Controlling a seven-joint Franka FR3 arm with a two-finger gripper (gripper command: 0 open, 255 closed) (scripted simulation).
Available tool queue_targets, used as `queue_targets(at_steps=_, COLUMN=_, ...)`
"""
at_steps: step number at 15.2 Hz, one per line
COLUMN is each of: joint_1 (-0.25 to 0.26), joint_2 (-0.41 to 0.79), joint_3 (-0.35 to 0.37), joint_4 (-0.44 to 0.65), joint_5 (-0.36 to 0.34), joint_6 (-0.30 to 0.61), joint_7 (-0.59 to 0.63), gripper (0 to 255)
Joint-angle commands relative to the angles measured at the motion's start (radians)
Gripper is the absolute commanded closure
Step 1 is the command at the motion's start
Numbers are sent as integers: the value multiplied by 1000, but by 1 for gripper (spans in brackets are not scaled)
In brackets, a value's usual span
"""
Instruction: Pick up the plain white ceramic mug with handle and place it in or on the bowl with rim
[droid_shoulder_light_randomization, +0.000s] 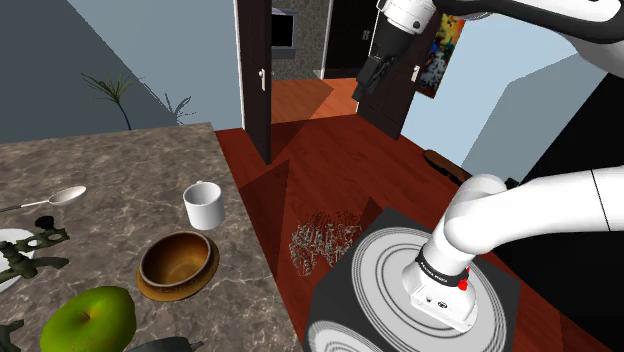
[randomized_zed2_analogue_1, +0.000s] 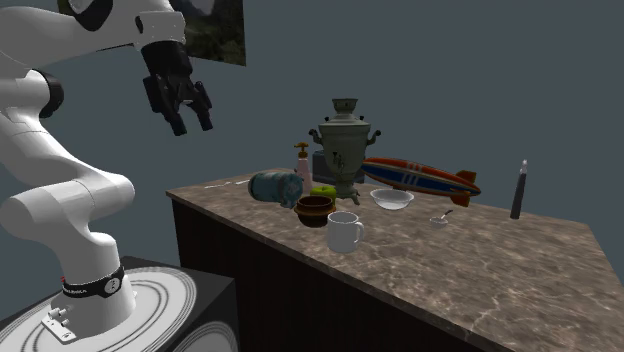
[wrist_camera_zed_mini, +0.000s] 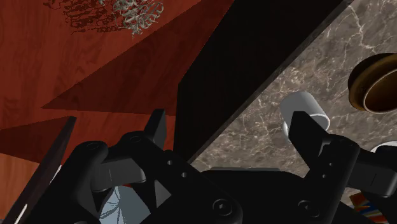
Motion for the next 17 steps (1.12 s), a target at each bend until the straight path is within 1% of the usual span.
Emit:
queue_targets(at_steps=1, joint_1=0, joint_2=0, joint_3=0, joint_4=0, joint_5=0, joint_6=0, joint_7=0, gripper=0)
queue_targets(at_steps=6, joint_1=20, joint_2=100, joint_3=89, joint_4=-16, joint_5=28, joint_6=106, joint_7=70, gripper=0)
queue_targets(at_steps=10, joint_1=31, joint_2=198, joint_3=160, joint_4=-8, joint_5=40, joint_6=187, joint_7=127, gripper=0)
queue_targets(at_steps=17, joint_1=39, joint_2=402, joint_3=284, joint_4=51, joint_5=24, joint_6=315, joint_7=238, gripper=0)
